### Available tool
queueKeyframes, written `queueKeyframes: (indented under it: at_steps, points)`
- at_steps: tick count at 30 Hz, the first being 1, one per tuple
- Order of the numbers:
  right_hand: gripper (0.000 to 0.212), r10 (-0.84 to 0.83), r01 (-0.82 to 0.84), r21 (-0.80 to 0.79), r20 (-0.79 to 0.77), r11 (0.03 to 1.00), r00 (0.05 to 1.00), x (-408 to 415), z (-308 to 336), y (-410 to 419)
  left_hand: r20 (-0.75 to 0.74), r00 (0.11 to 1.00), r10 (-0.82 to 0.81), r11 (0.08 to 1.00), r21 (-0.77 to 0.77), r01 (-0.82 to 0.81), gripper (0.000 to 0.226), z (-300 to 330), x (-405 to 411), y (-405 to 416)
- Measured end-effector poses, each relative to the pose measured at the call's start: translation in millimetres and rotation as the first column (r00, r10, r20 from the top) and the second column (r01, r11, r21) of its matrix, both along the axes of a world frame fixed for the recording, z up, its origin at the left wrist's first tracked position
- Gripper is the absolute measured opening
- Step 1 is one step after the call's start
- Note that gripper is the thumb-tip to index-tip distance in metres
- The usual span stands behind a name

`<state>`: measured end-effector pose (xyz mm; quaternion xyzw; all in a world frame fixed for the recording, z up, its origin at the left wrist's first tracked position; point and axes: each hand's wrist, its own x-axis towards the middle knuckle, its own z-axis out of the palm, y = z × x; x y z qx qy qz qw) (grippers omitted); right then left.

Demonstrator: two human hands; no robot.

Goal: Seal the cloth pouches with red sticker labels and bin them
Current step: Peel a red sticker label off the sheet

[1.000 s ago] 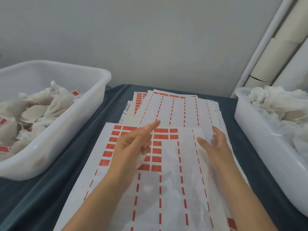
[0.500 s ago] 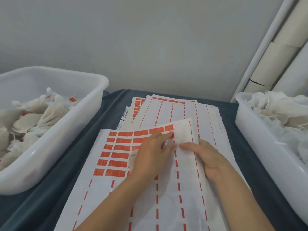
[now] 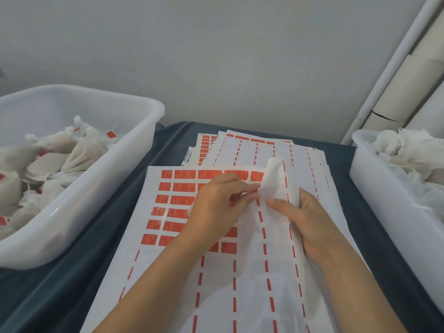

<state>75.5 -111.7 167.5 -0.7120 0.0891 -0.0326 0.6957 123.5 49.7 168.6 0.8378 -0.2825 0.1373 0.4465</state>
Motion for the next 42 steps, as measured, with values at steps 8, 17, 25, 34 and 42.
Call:
queueKeyframes:
  at_steps: [8,17,25,34,42]
  points:
    - [0.027,-0.026,0.026,0.008,-0.007,1.0,1.0,-5,3,-2,-0.123,0.991,0.06,0.993,-0.096,-0.072,0.018,1,-1,3]
    - [0.029,-0.064,0.064,-0.025,-0.026,0.998,0.998,-8,3,1,-0.082,0.992,0.099,0.99,-0.089,-0.106,0.029,0,-8,-3]
    - [0.032,-0.079,0.078,-0.024,-0.04,0.997,0.996,-8,2,0,-0.079,0.99,0.118,0.978,-0.161,-0.13,0.012,-3,-8,-4]
    - [0.03,-0.428,0.514,-0.513,0.285,0.688,0.857,-6,9,6,0.19,0.968,0.165,0.946,-0.308,-0.101,0.012,18,-20,9]
    - [0.038,-0.001,0.005,0.02,-0.166,1.0,0.986,-22,22,6,0.388,0.921,-0.043,0.99,-0.11,0.093,0.015,11,-32,0]
